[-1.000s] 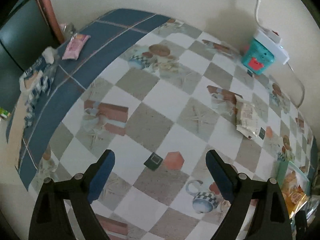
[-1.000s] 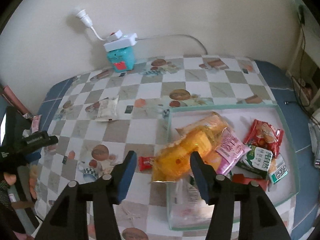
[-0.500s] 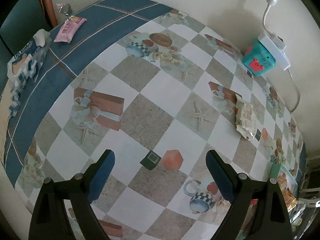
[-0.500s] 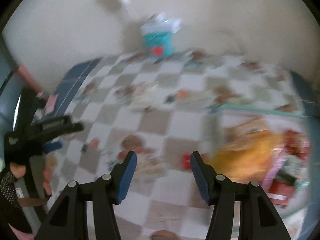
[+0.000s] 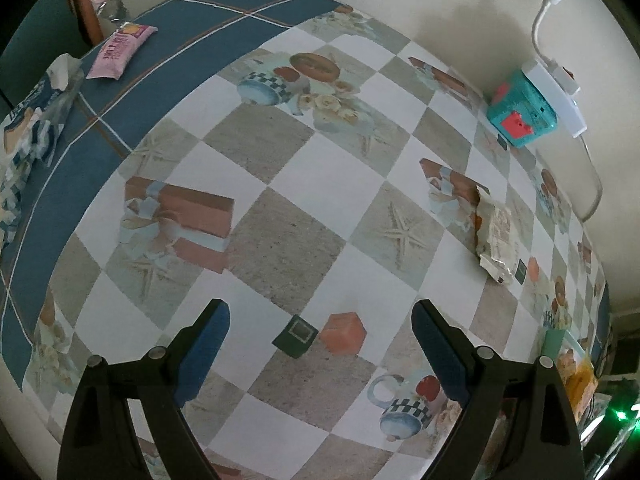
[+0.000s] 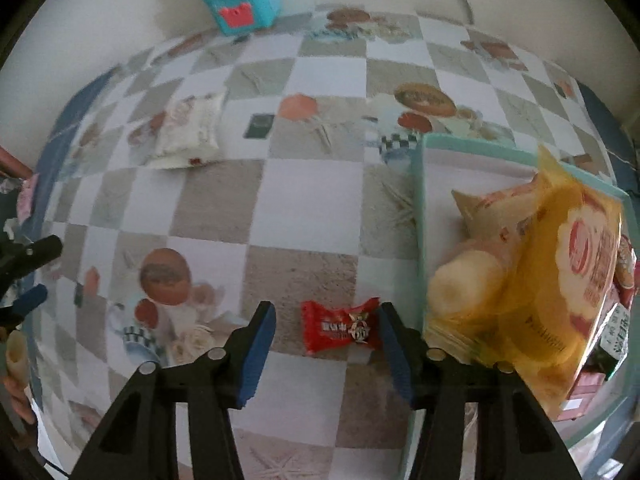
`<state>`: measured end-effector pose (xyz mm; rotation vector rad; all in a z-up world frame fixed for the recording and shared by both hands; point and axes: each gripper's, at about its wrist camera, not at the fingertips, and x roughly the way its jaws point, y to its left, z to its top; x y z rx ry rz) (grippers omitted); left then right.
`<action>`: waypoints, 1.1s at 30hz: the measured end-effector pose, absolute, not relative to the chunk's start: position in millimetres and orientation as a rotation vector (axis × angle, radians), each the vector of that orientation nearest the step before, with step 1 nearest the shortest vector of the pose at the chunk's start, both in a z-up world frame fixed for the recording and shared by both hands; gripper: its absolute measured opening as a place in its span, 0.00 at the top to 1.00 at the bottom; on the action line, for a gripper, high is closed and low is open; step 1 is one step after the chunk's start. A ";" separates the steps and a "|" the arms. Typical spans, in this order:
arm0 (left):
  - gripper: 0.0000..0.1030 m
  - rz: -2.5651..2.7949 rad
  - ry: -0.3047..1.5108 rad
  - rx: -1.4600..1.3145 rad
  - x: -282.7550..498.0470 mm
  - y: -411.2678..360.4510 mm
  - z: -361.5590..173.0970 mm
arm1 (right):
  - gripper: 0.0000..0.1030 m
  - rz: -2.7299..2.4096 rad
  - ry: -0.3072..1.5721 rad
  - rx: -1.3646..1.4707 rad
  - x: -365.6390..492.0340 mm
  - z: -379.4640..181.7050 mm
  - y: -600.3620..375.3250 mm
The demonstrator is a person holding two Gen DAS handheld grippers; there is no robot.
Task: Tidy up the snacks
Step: 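Move both tools back toward the white pastry pack and red candy, then grasp the white pastry pack with the left tool while the right tool grasps the red candy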
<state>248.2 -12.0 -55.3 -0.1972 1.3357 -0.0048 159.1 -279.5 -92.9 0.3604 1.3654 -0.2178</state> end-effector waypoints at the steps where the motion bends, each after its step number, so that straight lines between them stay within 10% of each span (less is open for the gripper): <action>1: 0.10 -0.007 1.334 -0.194 248.4 -13.1 -55.0 | 0.50 -0.219 1.374 0.354 159.5 -94.4 -279.0; 10: 0.10 -0.053 1.323 -0.172 251.5 -31.6 -51.9 | 0.71 -0.196 1.371 0.353 163.3 -93.2 -279.5; 33: 0.10 -0.306 1.333 0.107 327.9 -172.2 -95.5 | 0.73 -0.141 1.287 0.320 161.2 -79.1 -284.9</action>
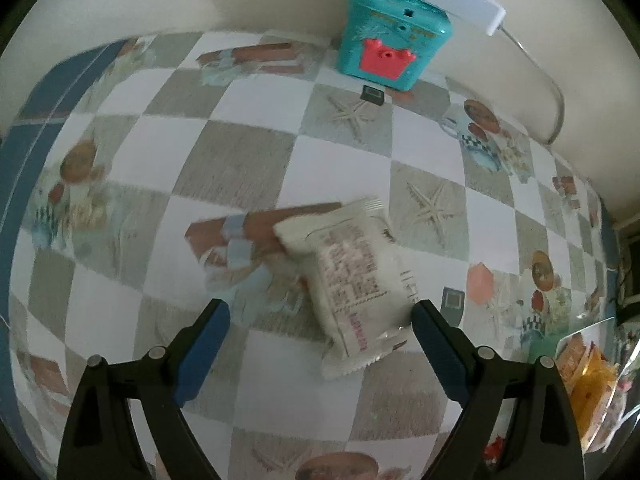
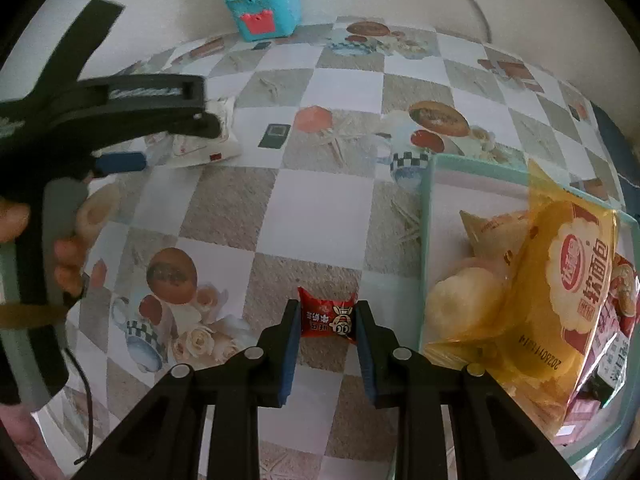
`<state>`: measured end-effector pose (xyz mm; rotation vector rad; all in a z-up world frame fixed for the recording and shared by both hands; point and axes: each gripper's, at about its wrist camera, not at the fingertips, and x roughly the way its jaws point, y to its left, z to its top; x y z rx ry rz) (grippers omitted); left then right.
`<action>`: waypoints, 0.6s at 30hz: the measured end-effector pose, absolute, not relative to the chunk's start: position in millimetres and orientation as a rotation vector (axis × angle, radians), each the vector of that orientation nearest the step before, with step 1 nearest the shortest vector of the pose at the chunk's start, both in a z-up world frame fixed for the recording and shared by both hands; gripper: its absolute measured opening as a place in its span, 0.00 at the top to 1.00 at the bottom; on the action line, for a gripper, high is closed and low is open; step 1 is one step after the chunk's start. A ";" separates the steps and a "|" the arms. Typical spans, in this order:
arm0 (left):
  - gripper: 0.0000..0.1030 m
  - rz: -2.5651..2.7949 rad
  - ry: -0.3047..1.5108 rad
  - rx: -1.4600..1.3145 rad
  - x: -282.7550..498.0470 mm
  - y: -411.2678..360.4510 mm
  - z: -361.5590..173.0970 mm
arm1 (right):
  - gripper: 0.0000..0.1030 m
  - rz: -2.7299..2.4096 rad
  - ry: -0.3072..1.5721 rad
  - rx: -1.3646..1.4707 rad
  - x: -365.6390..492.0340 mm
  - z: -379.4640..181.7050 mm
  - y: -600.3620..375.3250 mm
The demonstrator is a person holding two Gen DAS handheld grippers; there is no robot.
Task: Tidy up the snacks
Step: 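Grasp the white pastry pack with the left tool while the right tool grasps the red candy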
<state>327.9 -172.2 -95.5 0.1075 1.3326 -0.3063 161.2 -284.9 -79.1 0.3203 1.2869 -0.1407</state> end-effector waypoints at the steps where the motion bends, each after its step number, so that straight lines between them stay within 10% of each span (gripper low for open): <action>1: 0.10 -0.303 1.329 0.117 329.2 -175.6 -95.4 | 0.73 -0.139 1.284 0.320 161.6 -78.2 -285.1; 9: 0.11 -0.294 1.320 0.203 326.8 -206.3 -99.6 | 0.73 -0.138 1.270 0.342 151.6 -69.7 -290.6; 13: 0.36 -0.257 1.294 0.209 323.4 -207.1 -97.3 | 0.73 -0.144 1.271 0.354 148.0 -68.7 -290.1; 18: 0.44 -0.220 1.323 0.134 321.0 -182.8 -93.9 | 0.73 -0.142 1.270 0.382 143.4 -67.1 -288.3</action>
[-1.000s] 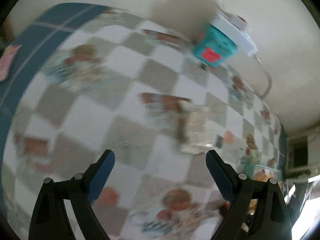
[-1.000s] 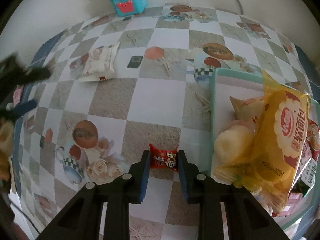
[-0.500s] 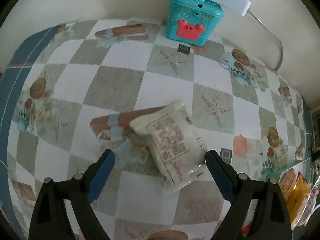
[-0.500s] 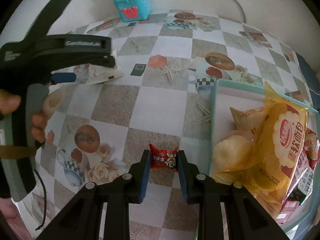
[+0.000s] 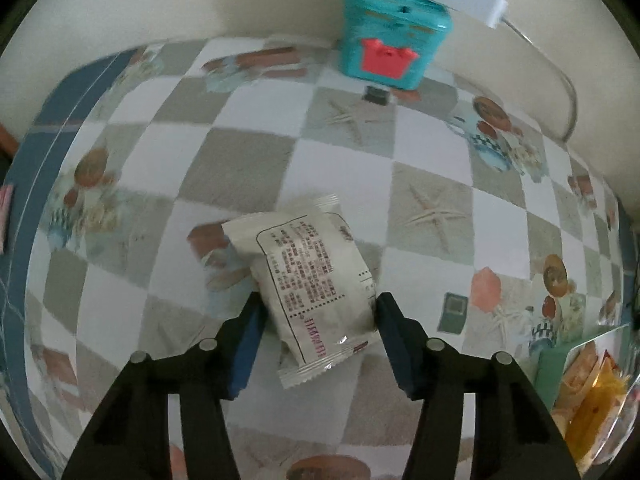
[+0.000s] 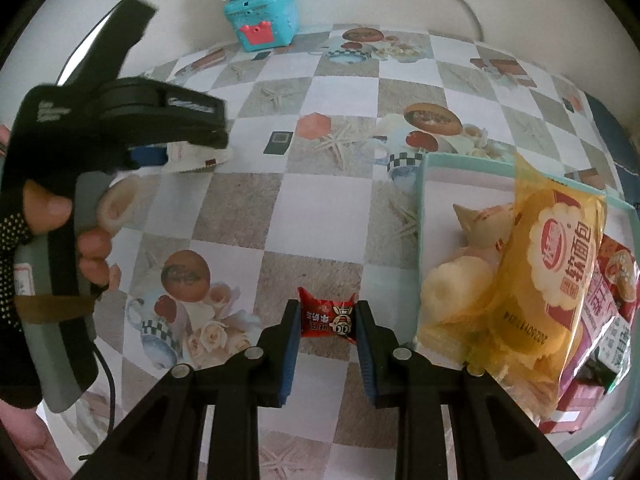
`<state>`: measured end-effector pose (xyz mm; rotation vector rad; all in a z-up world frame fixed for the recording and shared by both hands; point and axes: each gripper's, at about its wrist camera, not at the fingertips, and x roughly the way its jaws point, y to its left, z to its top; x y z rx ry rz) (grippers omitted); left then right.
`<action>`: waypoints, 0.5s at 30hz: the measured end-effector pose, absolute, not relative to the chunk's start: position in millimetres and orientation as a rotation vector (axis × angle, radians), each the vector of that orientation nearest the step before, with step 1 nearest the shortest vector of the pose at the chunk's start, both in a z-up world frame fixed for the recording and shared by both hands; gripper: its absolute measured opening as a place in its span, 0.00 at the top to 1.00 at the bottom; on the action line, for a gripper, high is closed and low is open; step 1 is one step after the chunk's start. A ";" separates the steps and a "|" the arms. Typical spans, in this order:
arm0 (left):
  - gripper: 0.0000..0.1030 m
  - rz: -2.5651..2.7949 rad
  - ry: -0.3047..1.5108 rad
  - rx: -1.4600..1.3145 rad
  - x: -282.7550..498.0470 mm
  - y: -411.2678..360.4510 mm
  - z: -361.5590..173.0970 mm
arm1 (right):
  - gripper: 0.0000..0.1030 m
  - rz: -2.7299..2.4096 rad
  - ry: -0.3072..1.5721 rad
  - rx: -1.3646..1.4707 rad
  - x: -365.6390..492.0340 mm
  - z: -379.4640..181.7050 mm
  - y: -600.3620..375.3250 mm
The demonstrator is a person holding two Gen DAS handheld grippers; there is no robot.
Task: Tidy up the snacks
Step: 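Grasp the white pastry pack with the left tool while the right tool grasps the red candy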
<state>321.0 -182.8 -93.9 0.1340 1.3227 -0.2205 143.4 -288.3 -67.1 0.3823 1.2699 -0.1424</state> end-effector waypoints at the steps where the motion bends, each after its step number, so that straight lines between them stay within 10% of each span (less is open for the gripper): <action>1: 0.44 -0.211 1.317 0.130 317.8 -176.6 -94.0 | 0.73 -0.143 1.271 0.389 142.3 -66.2 -288.0; 15: 0.45 -0.076 1.334 -0.030 239.1 -107.9 -91.0 | 0.73 -0.185 1.202 0.511 117.8 -31.4 -283.0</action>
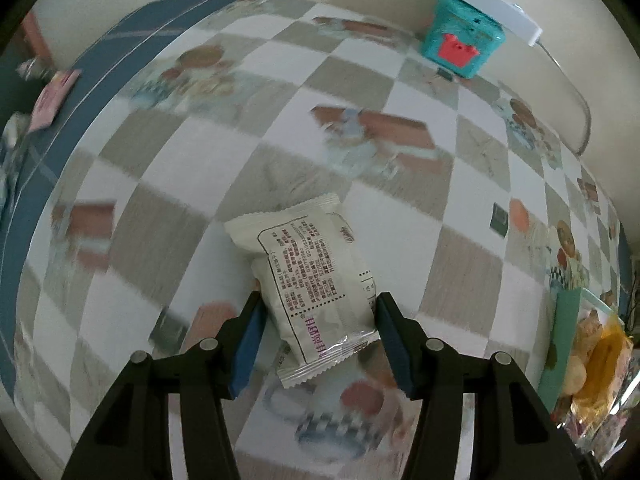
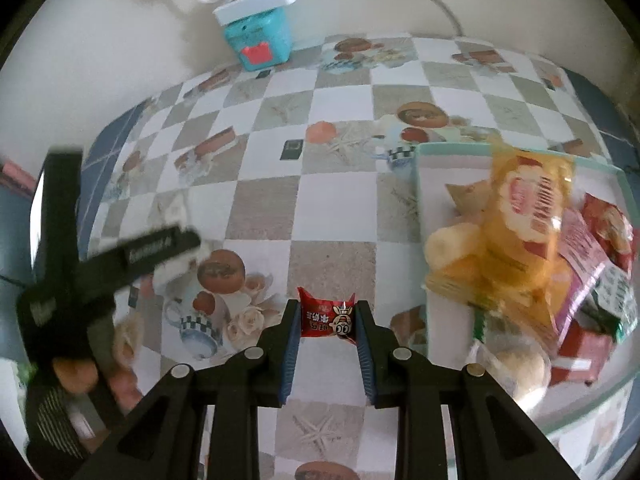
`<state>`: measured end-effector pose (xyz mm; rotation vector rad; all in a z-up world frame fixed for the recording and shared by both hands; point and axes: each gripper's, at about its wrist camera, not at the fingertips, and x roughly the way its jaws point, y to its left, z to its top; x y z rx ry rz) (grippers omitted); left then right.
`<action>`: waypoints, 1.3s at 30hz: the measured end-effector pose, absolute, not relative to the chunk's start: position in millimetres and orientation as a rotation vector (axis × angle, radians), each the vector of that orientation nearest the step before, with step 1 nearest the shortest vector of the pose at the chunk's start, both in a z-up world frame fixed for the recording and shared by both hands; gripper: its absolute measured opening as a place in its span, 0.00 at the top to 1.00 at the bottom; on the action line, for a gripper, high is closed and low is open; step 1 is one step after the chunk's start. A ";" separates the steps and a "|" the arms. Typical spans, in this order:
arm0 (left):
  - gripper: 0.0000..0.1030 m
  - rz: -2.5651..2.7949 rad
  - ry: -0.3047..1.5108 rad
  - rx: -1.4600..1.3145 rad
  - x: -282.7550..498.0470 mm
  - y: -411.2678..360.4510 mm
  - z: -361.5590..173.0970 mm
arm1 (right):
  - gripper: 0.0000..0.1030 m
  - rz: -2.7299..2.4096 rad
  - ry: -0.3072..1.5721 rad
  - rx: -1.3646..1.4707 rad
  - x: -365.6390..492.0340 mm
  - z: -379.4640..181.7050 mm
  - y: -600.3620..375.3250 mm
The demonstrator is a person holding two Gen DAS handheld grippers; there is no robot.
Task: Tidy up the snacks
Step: 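Grasp the white pastry pack with the left tool while the right tool grasps the red candy, then carry the pastry pack and candy over the tray and open both tools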
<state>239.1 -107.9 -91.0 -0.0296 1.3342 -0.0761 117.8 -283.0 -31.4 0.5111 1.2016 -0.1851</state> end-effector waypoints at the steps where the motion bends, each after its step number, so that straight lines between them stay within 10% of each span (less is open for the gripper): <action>1: 0.47 -0.068 1.340 -0.042 233.4 -105.7 -90.5 | 0.73 -0.194 1.191 0.523 116.4 -28.1 -284.3; 39: 0.47 -0.597 1.022 0.202 89.7 -291.1 52.8 | 0.72 -0.747 0.937 0.761 -32.9 0.4 -464.1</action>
